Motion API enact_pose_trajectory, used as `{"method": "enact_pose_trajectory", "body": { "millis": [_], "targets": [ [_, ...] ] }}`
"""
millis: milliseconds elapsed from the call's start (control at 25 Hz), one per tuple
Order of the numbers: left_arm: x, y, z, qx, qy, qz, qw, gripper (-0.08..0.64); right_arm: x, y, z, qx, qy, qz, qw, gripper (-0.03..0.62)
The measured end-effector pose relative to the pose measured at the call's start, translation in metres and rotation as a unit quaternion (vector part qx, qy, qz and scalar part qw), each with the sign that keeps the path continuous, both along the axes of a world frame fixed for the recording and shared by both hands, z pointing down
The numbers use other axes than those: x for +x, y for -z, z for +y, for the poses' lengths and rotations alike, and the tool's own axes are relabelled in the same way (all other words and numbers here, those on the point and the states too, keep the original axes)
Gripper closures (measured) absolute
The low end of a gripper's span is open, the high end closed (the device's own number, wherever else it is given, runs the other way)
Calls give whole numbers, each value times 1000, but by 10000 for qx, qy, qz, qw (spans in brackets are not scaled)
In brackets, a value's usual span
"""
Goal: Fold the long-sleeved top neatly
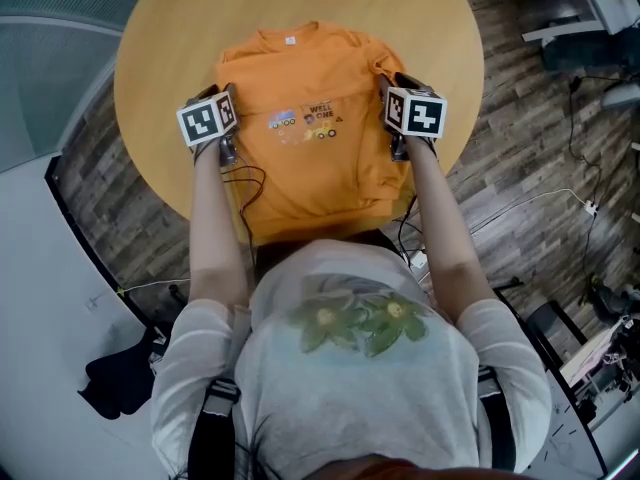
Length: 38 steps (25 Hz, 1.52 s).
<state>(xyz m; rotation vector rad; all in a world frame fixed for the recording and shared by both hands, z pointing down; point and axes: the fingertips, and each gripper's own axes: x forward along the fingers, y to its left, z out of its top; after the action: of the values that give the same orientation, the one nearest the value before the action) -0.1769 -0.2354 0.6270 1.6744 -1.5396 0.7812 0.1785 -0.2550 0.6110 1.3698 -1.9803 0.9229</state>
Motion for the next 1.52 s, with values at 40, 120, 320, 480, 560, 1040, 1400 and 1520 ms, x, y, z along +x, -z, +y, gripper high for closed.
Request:
{"method": "enact_pose_trajectory", "body": {
  "millis": [40,120,320,480,560,1040,1400,1520],
  "targets": [
    [-2,0,-6,-16,91,103,9999,439,-2,-3,1,-54,93,57,9999,462],
    [-5,-4,-12,-155,139,216,9996,439,-4,-5,4,-165,103,158,9997,490],
    [-23,8,-17,-38,195,405,9990,541,-30,48,1,439,-102,-1124,9926,552],
    [-46,-7,-11,-290,663,608,9955,540,-25,14,12,-487,-522,-1030,9921,510],
    [-54,-11,-7,-383,874,597,9936,510,-11,-10,23,-907,-576,-418,9933,411],
    [63,35,49,338,-832,361,9953,479,-21,19,82,-469,1334,-413,9891,403],
    [177,27,115,172,-2242,648,9722,479,-28,19,197,-769,3022,115,9501,400],
    [201,27,133,135,-2605,643,9632,479,-31,13,230,-872,3377,277,9368,400]
  ]
}}
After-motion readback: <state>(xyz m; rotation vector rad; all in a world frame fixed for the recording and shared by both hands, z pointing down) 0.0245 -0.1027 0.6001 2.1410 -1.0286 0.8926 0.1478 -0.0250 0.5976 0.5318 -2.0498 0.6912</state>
